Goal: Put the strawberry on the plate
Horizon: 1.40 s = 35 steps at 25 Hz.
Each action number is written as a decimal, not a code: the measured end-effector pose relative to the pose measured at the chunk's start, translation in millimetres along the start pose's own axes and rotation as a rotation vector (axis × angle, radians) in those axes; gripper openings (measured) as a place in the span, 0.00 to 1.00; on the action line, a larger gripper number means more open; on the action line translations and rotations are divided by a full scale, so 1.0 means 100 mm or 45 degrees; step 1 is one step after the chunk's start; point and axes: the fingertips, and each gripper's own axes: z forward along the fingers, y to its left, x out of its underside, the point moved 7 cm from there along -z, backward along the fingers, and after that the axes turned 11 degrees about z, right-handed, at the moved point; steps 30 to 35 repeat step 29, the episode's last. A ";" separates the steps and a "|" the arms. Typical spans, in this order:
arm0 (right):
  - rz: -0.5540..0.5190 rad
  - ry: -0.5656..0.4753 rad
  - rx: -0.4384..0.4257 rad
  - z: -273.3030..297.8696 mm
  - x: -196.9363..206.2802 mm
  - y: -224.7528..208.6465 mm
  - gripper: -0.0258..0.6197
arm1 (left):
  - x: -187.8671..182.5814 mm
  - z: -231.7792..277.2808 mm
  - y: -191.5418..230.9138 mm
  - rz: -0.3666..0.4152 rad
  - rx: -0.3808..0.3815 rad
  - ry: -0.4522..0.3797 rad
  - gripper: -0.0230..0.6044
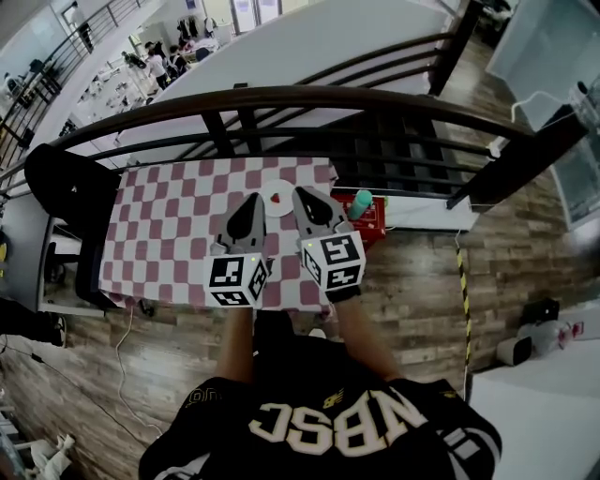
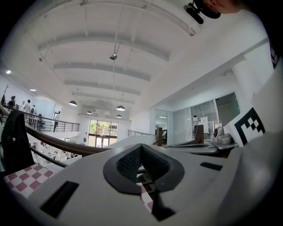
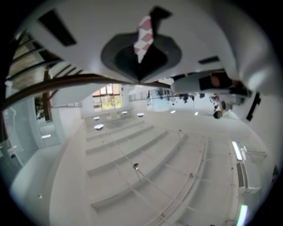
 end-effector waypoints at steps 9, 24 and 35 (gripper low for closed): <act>-0.096 -0.071 0.020 -0.38 -0.26 0.04 0.07 | -0.22 -0.18 -0.24 0.029 -0.003 -0.056 0.05; -0.128 -0.107 0.005 -0.61 -0.31 0.08 0.07 | -0.31 -0.23 -0.49 0.041 0.024 -0.085 0.05; -0.110 -0.112 0.021 -0.63 -0.31 0.04 0.07 | -0.31 -0.25 -0.51 0.045 0.029 -0.079 0.05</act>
